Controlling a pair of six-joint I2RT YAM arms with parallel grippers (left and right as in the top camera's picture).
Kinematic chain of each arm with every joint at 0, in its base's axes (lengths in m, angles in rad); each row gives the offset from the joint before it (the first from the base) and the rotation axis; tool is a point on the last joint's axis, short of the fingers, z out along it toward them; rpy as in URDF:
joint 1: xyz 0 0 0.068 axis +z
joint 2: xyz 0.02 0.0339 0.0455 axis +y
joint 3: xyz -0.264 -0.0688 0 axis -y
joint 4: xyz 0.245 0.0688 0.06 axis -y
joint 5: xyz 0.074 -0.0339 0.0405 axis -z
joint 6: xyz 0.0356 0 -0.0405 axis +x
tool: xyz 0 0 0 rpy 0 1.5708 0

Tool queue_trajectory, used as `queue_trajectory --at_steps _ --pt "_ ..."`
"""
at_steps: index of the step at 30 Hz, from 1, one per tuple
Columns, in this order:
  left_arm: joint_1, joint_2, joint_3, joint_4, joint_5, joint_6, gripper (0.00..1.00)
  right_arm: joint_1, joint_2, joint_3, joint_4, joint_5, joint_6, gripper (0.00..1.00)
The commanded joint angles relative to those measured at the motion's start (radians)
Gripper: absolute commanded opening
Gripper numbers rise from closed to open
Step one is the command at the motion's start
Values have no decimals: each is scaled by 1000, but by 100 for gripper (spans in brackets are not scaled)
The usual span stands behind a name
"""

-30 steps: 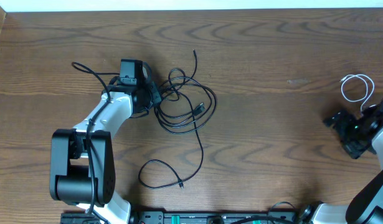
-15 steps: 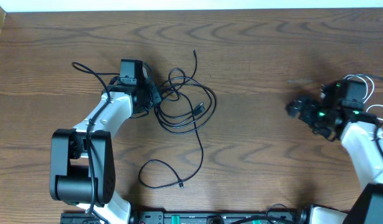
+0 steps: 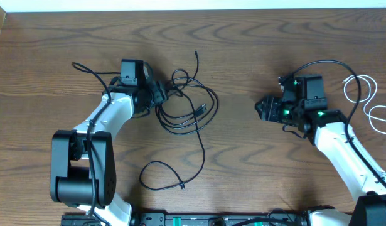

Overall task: Untangle cables
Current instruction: 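Move the right gripper left toward the black cable bundle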

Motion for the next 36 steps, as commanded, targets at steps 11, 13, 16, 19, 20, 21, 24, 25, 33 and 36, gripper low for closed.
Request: queue_trajectory --at_steps 11,13,16,19,20,21,24,25,33,36 --pt "2 -13 -1 74 745 291 86 209 135 10 84 -26 4 80" --pt "2 -13 -1 79 757 322 86 237 156 10 122 -27 6 80" --pt "1 -12 -1 92 731 340 86 277 187 10 173 -26 41 81" --pt "1 -12 -1 92 644 324 86 314 214 10 211 -26 47 80" --pt "1 -12 -1 91 587 288 86 328 226 10 231 -26 47 78" --pt "1 -12 -1 91 556 264 84 335 232 10 247 -26 49 77" --pt "1 -12 -1 86 445 193 38 359 265 10 338 -25 89 67" --pt "1 -12 -1 80 420 177 23 363 275 10 364 -26 117 66" --pt "1 -12 -1 45 394 147 8 380 355 10 510 73 322 58" --pt "1 -12 -1 51 492 158 8 380 376 10 509 109 322 52"
